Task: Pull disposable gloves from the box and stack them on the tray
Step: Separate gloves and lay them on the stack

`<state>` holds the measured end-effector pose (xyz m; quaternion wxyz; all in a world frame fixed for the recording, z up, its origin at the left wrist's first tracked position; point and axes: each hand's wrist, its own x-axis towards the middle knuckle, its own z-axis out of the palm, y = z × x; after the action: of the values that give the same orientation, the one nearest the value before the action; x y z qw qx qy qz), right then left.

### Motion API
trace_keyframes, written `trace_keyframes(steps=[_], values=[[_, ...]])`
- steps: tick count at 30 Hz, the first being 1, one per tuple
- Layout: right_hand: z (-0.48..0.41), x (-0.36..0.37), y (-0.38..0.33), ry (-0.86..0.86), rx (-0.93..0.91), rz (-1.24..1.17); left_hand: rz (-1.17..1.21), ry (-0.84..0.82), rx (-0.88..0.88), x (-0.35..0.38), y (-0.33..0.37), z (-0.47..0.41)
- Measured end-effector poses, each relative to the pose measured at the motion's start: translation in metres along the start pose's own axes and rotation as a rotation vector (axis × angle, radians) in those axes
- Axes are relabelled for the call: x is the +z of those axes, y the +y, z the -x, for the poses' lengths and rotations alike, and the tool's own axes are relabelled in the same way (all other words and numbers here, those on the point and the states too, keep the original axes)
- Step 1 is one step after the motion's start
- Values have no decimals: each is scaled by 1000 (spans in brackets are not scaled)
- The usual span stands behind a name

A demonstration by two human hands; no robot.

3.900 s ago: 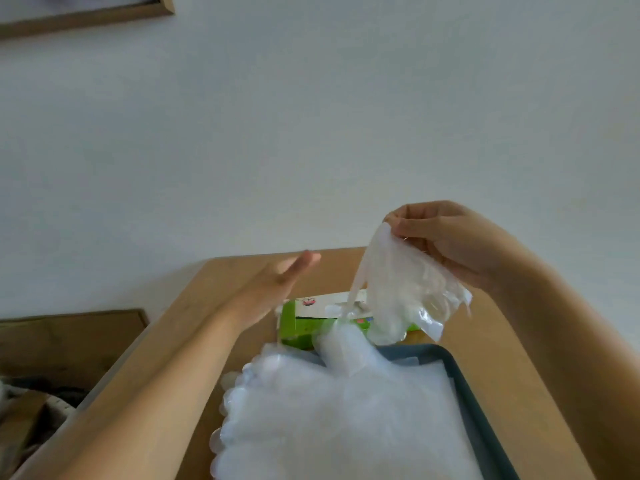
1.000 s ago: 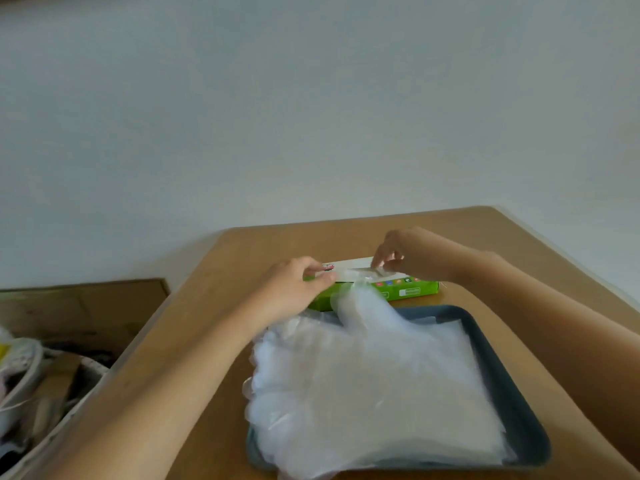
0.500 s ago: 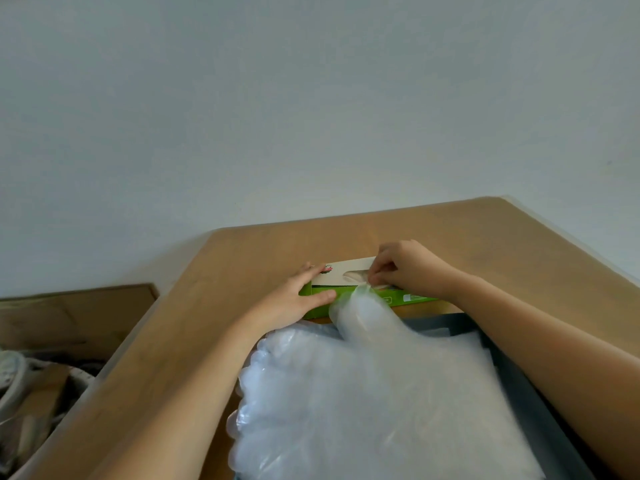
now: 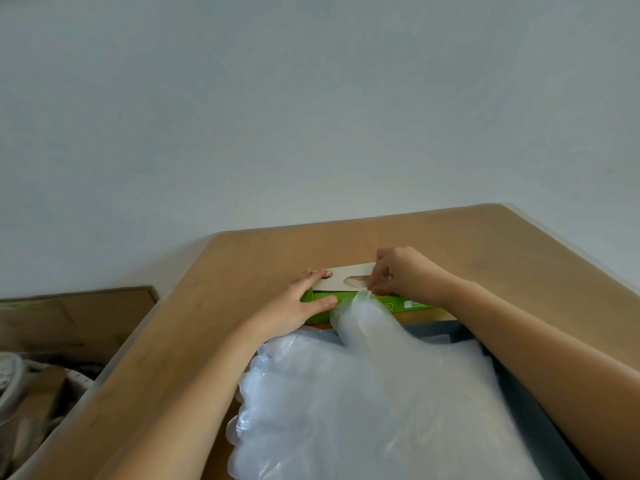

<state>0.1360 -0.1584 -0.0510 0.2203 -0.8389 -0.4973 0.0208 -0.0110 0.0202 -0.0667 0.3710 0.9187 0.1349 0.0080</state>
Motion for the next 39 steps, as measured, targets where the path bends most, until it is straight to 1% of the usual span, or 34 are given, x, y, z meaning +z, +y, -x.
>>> trace_keyframes(steps=[3, 8, 13, 17, 19, 22, 24, 26, 28, 30, 33, 34, 36, 38, 39], values=[[5, 1, 1, 43, 16, -67, 0, 0, -3, 0, 0, 2], [9, -6, 5, 177, 59, -298, -12, -5, -14, 0, 0, 2], [7, -5, 6, 139, 90, -308, -22, 1, -19, 0, 4, 3], [4, -6, 11, 205, 119, -386, -54, 11, -48, 1, 6, 3], [3, -5, 11, 254, 170, -564, -56, 15, -59, 1, 6, 3], [6, -8, 13, 290, 247, -1041, -61, 13, -65, 0, 5, 3], [8, -12, 14, 296, 241, -1305, -71, 9, -65, 0, 6, 4], [9, -18, 15, 283, 202, -1470, -70, 8, -56, -1, 8, 5], [10, -25, 14, 249, 131, -1525, -66, 10, -51, -2, 10, 6], [10, -31, 11, 238, 83, -1441, -58, 6, -54, -2, 11, 7], [7, -34, 10, 235, 112, -1164, -52, 1, -51, -1, 12, 6], [6, -33, 11, 238, 125, -1045, -52, 0, -47, -1, 13, 7], [9, -35, 14, 211, 140, -734, -51, 1, -43, -1, 14, 6], [10, -38, 14, 153, 113, -463, -49, -2, -55, -2, 14, 7], [10, -37, 13, 172, 95, -352, -37, -9, -61, -2, 14, 7]])
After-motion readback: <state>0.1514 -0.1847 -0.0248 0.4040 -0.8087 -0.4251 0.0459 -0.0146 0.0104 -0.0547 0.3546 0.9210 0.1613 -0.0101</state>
